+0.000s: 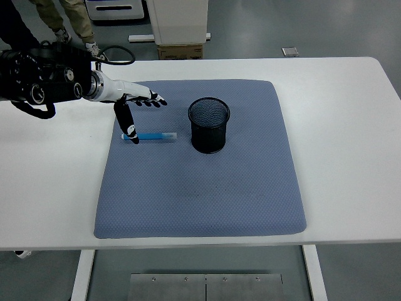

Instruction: Left hand places marker in pen holder

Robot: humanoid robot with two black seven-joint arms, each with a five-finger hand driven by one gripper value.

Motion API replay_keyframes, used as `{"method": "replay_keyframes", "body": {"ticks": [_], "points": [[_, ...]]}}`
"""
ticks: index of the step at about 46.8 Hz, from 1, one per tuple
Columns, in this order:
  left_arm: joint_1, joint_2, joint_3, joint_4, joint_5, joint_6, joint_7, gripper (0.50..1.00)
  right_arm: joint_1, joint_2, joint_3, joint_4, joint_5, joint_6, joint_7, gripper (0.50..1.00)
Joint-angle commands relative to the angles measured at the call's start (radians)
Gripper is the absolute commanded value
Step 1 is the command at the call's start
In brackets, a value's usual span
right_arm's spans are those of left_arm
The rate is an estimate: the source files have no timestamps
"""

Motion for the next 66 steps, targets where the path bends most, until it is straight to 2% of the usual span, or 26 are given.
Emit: {"method": "replay_keyframes", "body": {"ticks": [1, 13, 21, 40, 46, 56, 66], "points": [[0.003, -0.002, 0.001, 0.0, 0.02, 0.0, 0.004, 1.0, 0.0, 0.0, 0.0, 0.0, 0.0, 0.0, 0.0, 1.0], [0.004, -0.035, 0.001, 0.003, 0.071, 0.0, 0.018, 1.0, 0.0, 0.0, 0.0, 0.0, 0.0, 0.0, 0.0, 1.0], [0.004, -0.065, -0.004, 0.005, 0.111, 0.002, 0.09, 1.0, 0.0, 0.0, -0.001, 0.0, 0.0, 0.0, 0.0, 1.0], [0.015, -0.131, -0.009, 0.011, 0.129, -0.001, 0.152, 1.0, 0.0, 0.0, 0.0, 0.0, 0.0, 0.0, 0.0, 1.0], [0.015, -0.14, -0.013, 0.011, 0.129, -0.003, 0.153, 0.892, 0.0, 0.0, 0.0, 0.0, 0.0, 0.0, 0.0, 1.0], [0.014, -0.146, -0.024, 0.011, 0.129, -0.017, 0.172, 0.763, 0.0, 0.0, 0.0, 0.0, 0.0, 0.0, 0.0, 1.0], [0.015, -0.146, -0.026, 0.015, 0.128, -0.017, 0.172, 0.763, 0.0, 0.0, 0.0, 0.0, 0.0, 0.0, 0.0, 1.0]]}}
